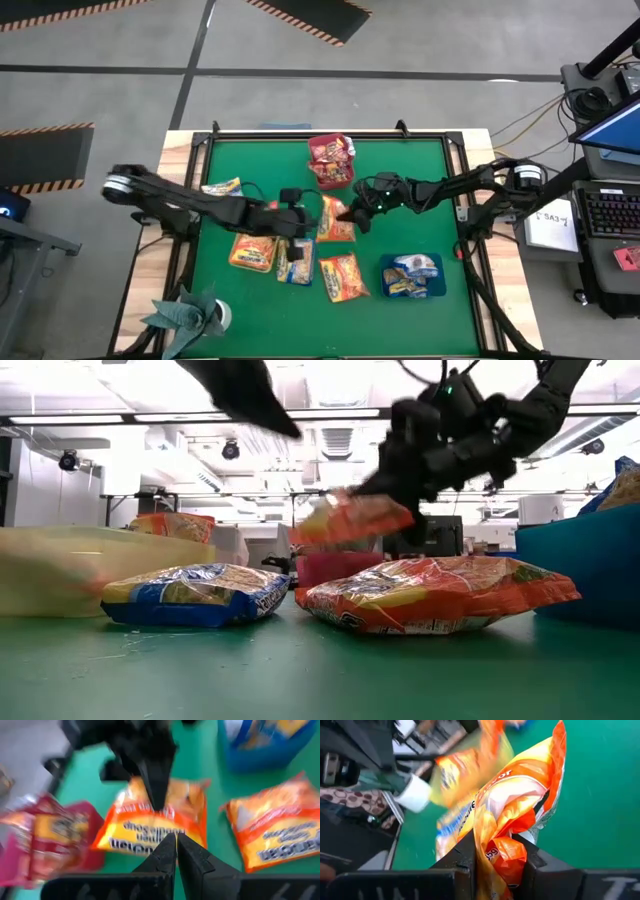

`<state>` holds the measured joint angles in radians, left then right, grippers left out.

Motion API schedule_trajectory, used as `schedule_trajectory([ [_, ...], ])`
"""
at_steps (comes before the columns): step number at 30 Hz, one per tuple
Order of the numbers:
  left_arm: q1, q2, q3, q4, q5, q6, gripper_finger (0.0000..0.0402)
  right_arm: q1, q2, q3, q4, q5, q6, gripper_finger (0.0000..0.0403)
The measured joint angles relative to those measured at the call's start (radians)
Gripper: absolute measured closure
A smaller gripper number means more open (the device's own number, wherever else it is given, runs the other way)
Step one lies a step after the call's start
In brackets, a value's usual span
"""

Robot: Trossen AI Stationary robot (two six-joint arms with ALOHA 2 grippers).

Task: Sort Maruchan noodles
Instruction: Put the orange noodle pack into the yellow bin

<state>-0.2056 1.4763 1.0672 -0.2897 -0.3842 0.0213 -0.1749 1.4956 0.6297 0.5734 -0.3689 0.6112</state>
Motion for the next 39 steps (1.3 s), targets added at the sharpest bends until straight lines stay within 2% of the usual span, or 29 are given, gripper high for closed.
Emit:
schedule_trajectory([
  [6,-0.047,-0.216,-0.054,0.021,-0.027,0.067,0.0401,0.064,-0.006,0.070,0.046,0.171,-0.110,0.0337],
  [12,-0.063,-0.414,-0.182,0.206,-0.037,0.102,0.0401,0.131,0.056,0.201,0.044,0.366,-0.271,0.0337],
  [15,-0.064,-0.499,-0.250,0.299,-0.055,0.102,0.0401,0.148,0.105,0.279,0.044,0.395,-0.324,0.0337],
  [26,-0.066,-0.767,-0.492,0.563,-0.055,0.109,0.0401,0.169,0.401,0.610,0.036,0.400,-0.408,0.0338],
  [31,-0.067,-0.871,-0.528,0.572,-0.052,0.102,0.0401,0.178,0.535,0.756,0.033,0.429,-0.455,0.0338],
  [35,-0.071,-0.912,-0.555,0.561,-0.049,0.091,0.0401,0.188,0.613,0.849,0.016,0.445,-0.502,0.0338],
  [39,-0.071,-0.944,-0.569,0.573,-0.044,0.092,0.0402,0.203,0.668,0.930,-0.054,0.506,-0.585,0.0338],
])
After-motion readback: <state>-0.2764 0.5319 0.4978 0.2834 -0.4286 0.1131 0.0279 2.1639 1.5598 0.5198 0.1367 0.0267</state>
